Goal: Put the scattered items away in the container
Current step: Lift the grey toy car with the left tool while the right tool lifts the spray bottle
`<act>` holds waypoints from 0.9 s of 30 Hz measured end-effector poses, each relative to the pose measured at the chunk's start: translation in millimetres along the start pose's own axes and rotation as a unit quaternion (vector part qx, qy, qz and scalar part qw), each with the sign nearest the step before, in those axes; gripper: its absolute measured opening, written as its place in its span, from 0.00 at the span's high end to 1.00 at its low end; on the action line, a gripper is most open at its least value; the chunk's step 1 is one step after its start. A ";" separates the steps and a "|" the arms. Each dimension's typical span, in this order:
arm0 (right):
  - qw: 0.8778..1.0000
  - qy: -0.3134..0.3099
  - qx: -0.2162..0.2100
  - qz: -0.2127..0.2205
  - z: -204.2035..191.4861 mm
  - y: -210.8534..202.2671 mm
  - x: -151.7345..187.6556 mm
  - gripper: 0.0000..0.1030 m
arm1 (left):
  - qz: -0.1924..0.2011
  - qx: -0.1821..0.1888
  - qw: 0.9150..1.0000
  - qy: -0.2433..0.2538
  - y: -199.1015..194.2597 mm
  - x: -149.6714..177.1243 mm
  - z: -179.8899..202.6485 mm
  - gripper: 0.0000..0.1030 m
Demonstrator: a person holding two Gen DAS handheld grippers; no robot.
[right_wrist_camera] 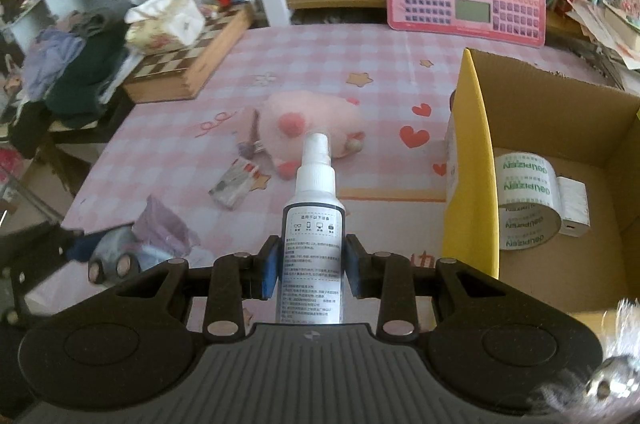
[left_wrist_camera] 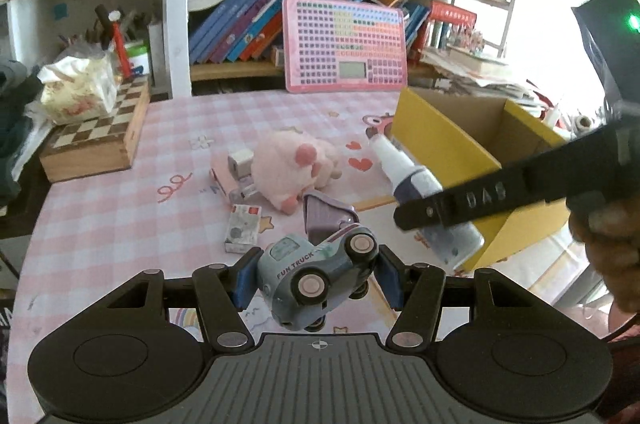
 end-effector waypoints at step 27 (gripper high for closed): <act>0.999 0.007 0.001 0.037 -41.7 -71.0 54.8 0.70 | 0.020 0.039 0.999 0.019 -76.2 26.9 29.7 0.43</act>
Point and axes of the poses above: each gripper's, at about its wrist camera, not at the fingertips, and y roughly the way its jaws point, z to its right, x to its underside, the point moved 10 cm from there along y, roughly the way its jaws point, and after that the axes turned 8 degrees about -y, right-handed, at the moved point
